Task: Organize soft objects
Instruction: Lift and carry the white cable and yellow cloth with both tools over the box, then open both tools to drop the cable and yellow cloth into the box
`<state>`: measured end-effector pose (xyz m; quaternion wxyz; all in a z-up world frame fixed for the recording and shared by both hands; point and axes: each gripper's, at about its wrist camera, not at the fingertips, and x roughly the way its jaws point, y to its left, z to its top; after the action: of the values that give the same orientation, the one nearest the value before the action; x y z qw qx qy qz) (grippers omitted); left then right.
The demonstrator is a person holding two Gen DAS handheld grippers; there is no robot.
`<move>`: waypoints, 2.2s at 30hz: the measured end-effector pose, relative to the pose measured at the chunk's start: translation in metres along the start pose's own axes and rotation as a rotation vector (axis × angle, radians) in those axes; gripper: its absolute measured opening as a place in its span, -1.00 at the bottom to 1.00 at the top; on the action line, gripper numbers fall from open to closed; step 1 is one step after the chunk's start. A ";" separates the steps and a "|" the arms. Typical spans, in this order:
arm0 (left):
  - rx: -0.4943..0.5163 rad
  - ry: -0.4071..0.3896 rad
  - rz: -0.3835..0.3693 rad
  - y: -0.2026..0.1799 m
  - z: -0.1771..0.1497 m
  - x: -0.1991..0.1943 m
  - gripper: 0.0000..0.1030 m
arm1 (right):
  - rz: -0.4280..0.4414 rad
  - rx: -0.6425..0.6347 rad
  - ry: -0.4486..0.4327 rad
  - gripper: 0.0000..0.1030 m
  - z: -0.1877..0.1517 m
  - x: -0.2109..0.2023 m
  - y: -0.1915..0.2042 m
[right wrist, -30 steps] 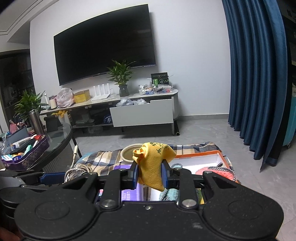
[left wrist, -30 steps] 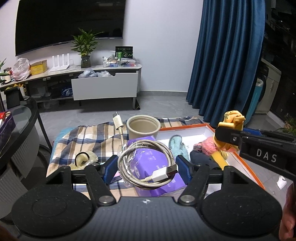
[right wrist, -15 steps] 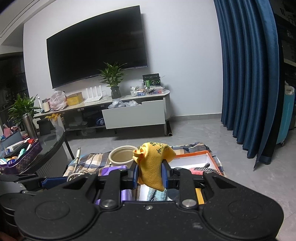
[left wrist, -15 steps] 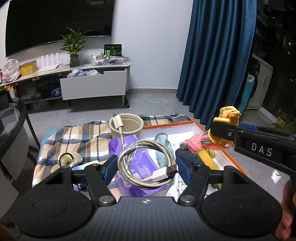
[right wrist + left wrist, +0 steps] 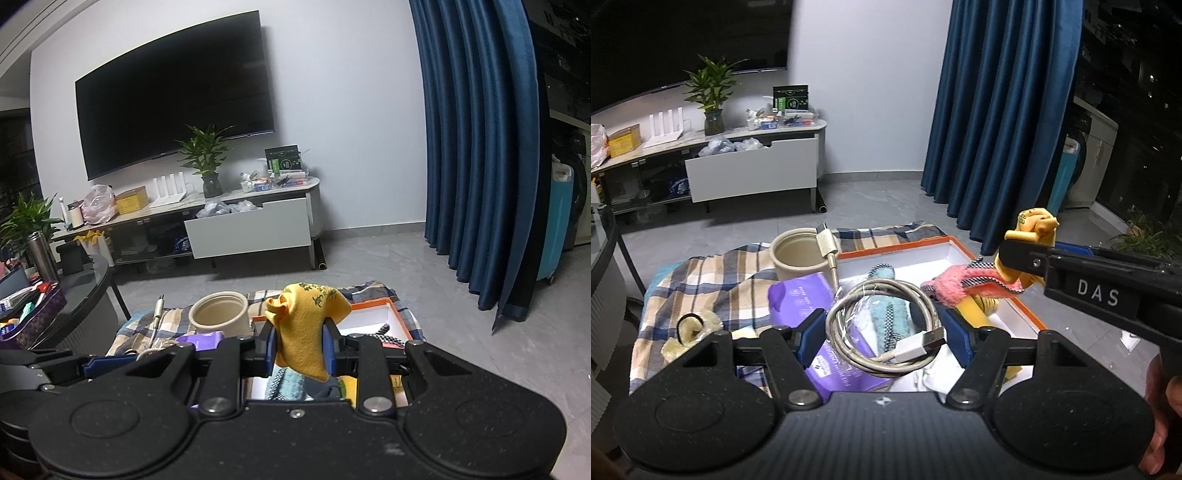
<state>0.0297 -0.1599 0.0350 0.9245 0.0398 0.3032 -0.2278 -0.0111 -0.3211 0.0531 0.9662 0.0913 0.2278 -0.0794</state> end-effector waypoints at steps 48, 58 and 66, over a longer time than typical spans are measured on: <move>0.031 0.151 -0.184 -0.026 0.025 0.098 0.35 | -0.025 0.025 0.151 -0.29 0.029 0.128 -0.070; -0.009 0.124 -0.255 -0.025 0.033 0.102 0.54 | -0.003 0.033 0.096 0.29 0.037 0.123 -0.072; 0.003 0.097 -0.211 -0.021 0.035 0.076 0.54 | 0.009 0.022 0.027 0.29 0.039 0.078 -0.055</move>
<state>0.0936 -0.2162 0.0209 0.8794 0.0201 0.3498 -0.3222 0.0634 -0.3914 0.0446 0.9623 0.1040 0.2394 -0.0764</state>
